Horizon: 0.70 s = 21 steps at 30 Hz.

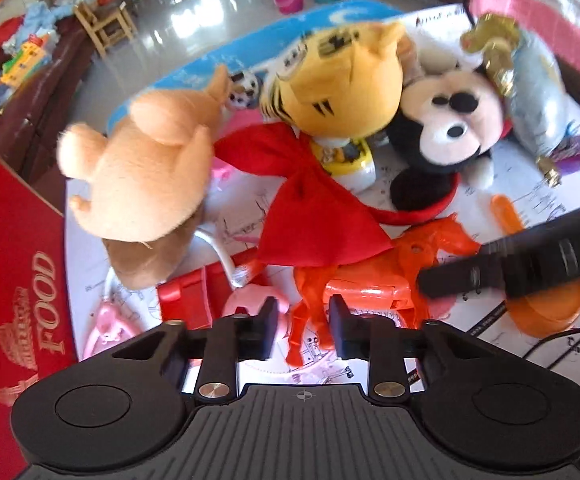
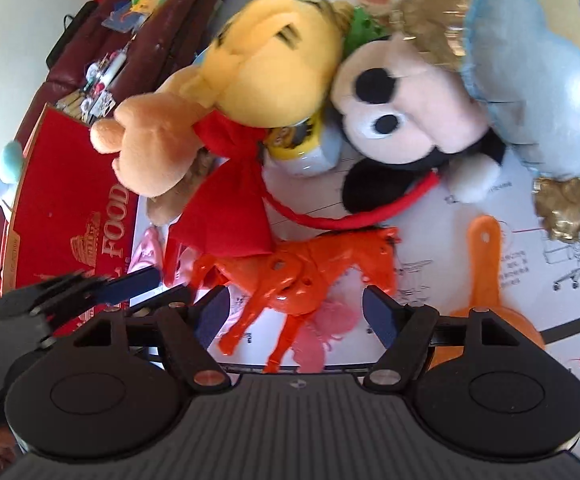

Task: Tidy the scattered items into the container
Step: 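Move the left tool onto the orange plastic horse's legs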

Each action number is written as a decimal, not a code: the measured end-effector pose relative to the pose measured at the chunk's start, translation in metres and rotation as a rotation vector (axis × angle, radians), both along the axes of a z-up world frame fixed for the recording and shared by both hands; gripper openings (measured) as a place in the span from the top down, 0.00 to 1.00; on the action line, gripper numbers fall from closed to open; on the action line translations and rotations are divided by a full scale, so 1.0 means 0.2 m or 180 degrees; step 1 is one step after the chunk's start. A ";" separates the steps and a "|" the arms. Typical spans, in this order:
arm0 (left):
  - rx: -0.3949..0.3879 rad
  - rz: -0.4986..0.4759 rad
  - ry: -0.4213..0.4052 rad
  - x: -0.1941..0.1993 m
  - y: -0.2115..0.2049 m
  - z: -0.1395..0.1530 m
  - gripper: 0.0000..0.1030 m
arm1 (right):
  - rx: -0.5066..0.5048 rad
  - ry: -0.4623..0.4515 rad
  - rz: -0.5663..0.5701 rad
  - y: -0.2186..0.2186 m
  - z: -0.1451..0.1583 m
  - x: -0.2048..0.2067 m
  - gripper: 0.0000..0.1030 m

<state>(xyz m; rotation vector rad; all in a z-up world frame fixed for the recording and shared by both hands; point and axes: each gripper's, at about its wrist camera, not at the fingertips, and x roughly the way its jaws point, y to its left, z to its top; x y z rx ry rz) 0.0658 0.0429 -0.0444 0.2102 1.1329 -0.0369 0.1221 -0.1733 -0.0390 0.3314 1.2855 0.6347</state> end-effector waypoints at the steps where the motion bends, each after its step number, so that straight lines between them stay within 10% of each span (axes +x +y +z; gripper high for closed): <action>1: -0.0004 -0.0020 0.0055 0.02 -0.01 -0.03 0.86 | -0.0022 -0.0035 0.0073 0.02 0.00 -0.02 0.26; 6: 0.0111 -0.0094 0.0109 -0.04 -0.03 -0.10 0.90 | -0.0022 -0.0003 0.0153 0.03 -0.06 -0.06 0.39; 21: 0.0017 -0.0528 0.0042 -0.25 -0.16 -0.07 0.80 | -0.0020 0.0015 0.0209 -0.06 -0.13 -0.13 0.30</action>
